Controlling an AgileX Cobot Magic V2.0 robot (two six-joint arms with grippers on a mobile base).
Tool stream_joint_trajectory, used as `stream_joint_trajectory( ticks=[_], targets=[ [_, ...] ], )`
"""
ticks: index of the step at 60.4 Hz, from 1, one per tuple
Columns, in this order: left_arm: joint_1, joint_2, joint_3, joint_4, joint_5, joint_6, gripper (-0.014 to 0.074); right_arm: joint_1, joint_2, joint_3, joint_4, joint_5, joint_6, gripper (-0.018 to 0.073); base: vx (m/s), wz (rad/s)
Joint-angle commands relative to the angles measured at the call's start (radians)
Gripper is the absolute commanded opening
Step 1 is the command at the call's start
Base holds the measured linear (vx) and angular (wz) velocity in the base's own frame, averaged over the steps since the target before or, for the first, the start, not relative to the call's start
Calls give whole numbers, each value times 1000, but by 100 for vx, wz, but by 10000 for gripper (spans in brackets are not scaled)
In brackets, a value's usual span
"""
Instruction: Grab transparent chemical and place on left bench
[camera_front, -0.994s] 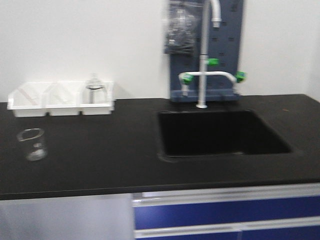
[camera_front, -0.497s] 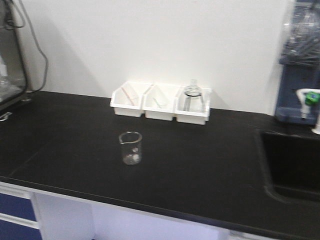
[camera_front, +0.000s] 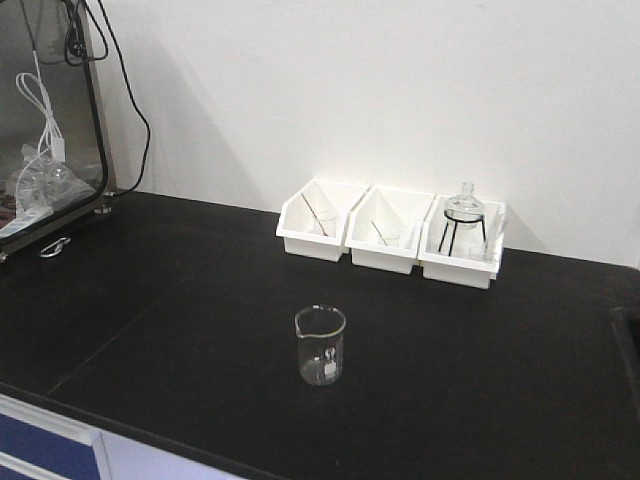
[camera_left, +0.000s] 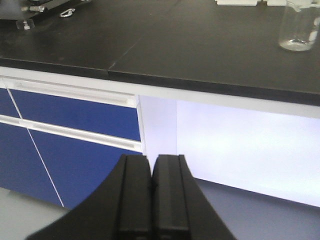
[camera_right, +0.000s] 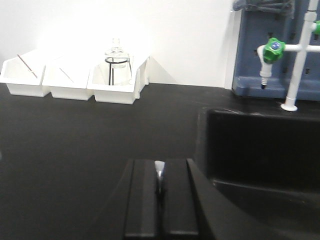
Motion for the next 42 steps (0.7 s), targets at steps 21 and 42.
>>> stream_joint_trajectory(
  ticks=[21, 42],
  targets=[
    [-2, -19, 16, -1, -78, -8, -3, -5, 7, -31, -7, -79, -4, 38, 25, 3],
    [-2, -19, 16, -1, -78, -8, -3, -2, 7, -31, -7, -79, -4, 38, 17, -6]
  ],
)
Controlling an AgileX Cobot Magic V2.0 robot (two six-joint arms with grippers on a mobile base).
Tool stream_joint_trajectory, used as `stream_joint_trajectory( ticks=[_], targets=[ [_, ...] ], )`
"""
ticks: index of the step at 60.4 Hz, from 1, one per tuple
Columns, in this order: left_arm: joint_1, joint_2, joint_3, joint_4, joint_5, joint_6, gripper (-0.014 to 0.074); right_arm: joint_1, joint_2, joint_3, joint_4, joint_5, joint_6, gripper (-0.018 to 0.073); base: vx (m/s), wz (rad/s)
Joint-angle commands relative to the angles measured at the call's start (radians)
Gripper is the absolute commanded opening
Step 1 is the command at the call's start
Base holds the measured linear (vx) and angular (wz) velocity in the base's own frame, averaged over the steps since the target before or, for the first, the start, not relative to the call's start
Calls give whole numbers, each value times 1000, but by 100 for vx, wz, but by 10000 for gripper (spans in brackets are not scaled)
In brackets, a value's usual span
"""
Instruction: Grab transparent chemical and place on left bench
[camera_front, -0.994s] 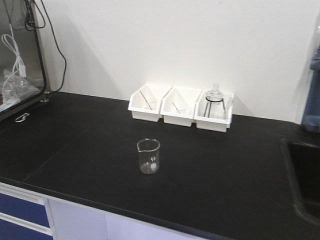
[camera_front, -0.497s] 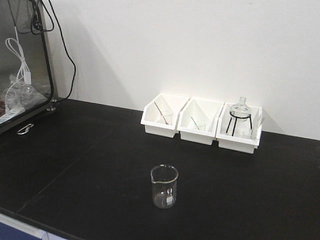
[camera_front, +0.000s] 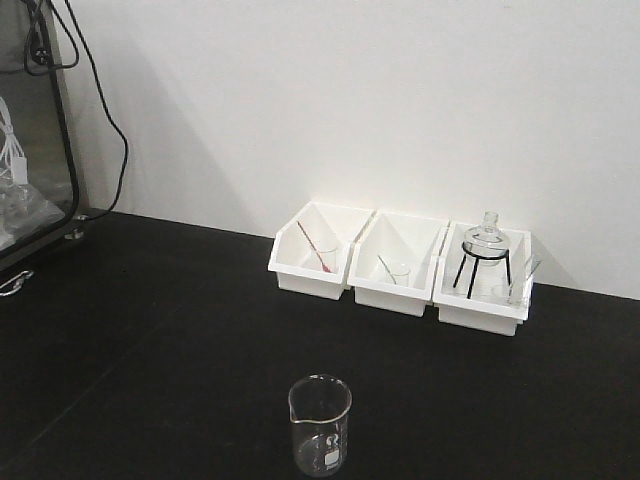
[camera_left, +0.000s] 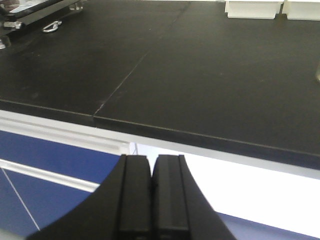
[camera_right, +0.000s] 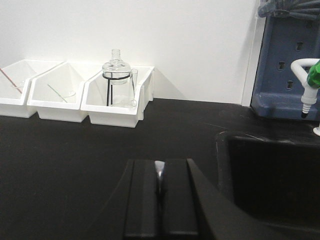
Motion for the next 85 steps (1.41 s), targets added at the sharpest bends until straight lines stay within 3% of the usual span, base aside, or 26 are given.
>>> stream_joint_trajectory(
  ticks=[1, 33, 54, 64, 71, 80, 85],
  targets=[
    [-2, -19, 16, -1, -78, -8, -3, -1, 6, -31, -7, -80, -4, 38, 13, -8],
    [-2, -19, 16, -1, -78, -8, -3, -5, 7, -31, -6, -95, -4, 38, 7, -4],
    [-2, -19, 16, -1, -78, -8, -3, -5, 7, -31, 96, -292, 4, 38, 0, 0],
    [-2, -19, 16, -1, -78, -8, -3, 12, 81, -31, 85, -398, 4, 31, 0, 0],
    [-2, -19, 16, -1, -78, -8, -3, 126, 203, -71, 6, -509, 5, -8, 0, 0],
    [-2, -19, 16, -1, -78, -8, -3, 392, 427, -206, -72, -536, 20, -3, 0, 0],
    [-2, -19, 16, -1, -78, -8, -3, 501, 561, -295, -93, -524, -4, -3, 0, 0]
  ],
)
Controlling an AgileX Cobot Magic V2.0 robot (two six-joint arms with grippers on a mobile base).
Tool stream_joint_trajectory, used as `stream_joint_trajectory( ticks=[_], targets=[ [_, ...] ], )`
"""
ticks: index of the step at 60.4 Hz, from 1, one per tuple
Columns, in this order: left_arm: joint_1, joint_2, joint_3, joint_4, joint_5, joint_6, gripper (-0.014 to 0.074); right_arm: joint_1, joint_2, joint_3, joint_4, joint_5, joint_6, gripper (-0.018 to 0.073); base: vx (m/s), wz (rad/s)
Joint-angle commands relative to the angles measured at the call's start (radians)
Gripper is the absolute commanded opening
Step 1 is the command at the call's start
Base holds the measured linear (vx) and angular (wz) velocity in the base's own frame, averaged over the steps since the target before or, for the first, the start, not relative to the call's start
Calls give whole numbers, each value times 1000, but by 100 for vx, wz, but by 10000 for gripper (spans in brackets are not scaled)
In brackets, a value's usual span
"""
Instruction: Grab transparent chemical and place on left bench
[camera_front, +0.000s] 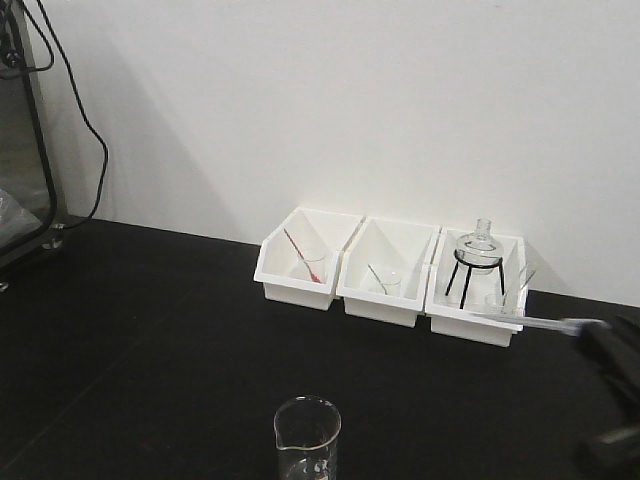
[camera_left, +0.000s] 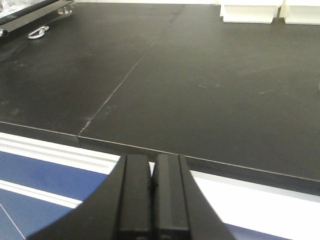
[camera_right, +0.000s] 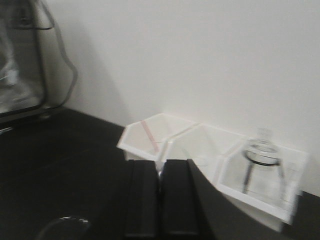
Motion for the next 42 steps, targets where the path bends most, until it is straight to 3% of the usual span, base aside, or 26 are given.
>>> stream_joint_trajectory(
  ticks=[1, 9, 18, 35, 42],
  targets=[
    [-2, -19, 16, -1, -78, -8, -3, 108, 121, -125, -29, -73, -31, -3, 0, 0],
    [-2, -19, 16, -1, -78, -8, -3, 188, 291, -249, -29, -4, -38, -3, 0, 0],
    [-2, -19, 16, -1, -78, -8, -3, 201, 410, -317, -28, -3, -17, -3, 0, 0],
    [-2, -19, 16, -1, -78, -8, -3, 205, 496, -321, -28, -12, 19, -3, 0, 0],
    [-2, -19, 16, -1, -78, -8, -3, 264, 497, -321, -36, -13, 28, -3, 0, 0]
  ],
)
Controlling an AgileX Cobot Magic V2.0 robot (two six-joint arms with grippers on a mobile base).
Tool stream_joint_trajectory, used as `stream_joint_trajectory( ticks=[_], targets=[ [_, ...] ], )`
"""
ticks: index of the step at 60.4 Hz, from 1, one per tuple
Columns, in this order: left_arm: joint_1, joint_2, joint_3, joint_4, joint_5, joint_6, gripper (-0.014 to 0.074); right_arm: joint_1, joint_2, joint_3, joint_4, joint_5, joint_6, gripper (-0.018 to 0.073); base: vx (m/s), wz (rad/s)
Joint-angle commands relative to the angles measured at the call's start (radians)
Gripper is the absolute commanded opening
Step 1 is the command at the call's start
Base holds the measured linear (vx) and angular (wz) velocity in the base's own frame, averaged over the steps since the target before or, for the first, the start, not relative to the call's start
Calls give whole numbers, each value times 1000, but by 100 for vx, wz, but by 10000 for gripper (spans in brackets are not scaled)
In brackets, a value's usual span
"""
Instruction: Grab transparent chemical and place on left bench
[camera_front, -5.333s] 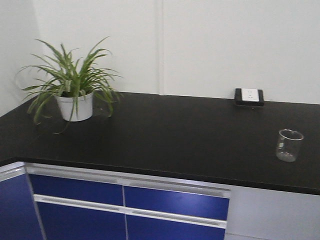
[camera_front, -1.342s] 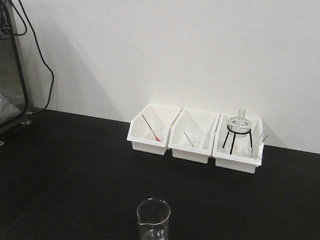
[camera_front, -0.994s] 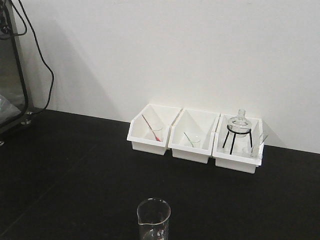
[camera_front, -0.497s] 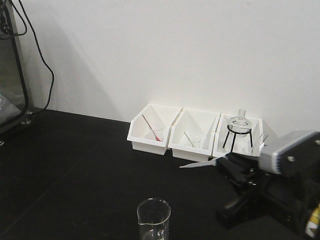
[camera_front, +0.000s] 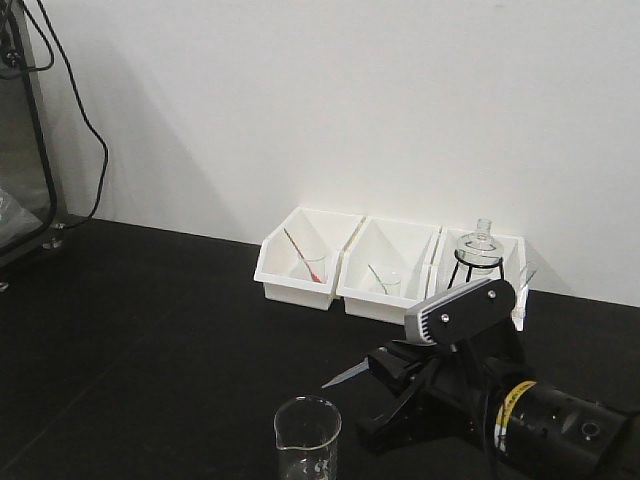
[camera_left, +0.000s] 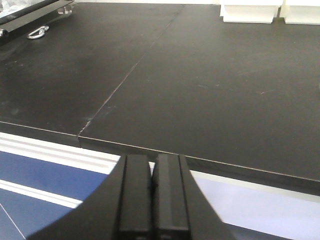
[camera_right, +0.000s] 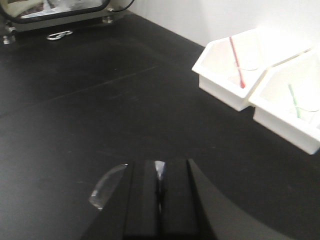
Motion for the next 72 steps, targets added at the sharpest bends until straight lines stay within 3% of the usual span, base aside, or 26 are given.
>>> stream_joint_trajectory(
  ticks=[1, 9, 18, 29, 54, 64, 72],
  targets=[
    [-2, -19, 16, -1, -78, -8, -3, 43, -26, -37, -13, -79, 3, -3, 0, 0],
    [-2, -19, 16, -1, -78, -8, -3, 76, 15, -37, -89, -50, -3, -3, 0, 0],
    [-2, -19, 16, -1, -78, -8, -3, 72, 83, -37, -109, -74, -8, 7, 0, 0],
    [-2, -19, 16, -1, -78, -8, -3, 72, 142, -37, -109, -101, -8, 96, 0, 0],
    [-2, -19, 16, -1, -78, -8, -3, 60, 147, -37, -92, -97, -13, 608, 0, 0],
    [-2, -19, 16, -1, -78, -8, -3, 58, 75, -37, -75, -63, -14, 613, 0, 0],
    [-2, -19, 16, -1, -78, -8, -3, 58, -89, -37, -75, 73, -13, 582, 0, 0]
  ],
)
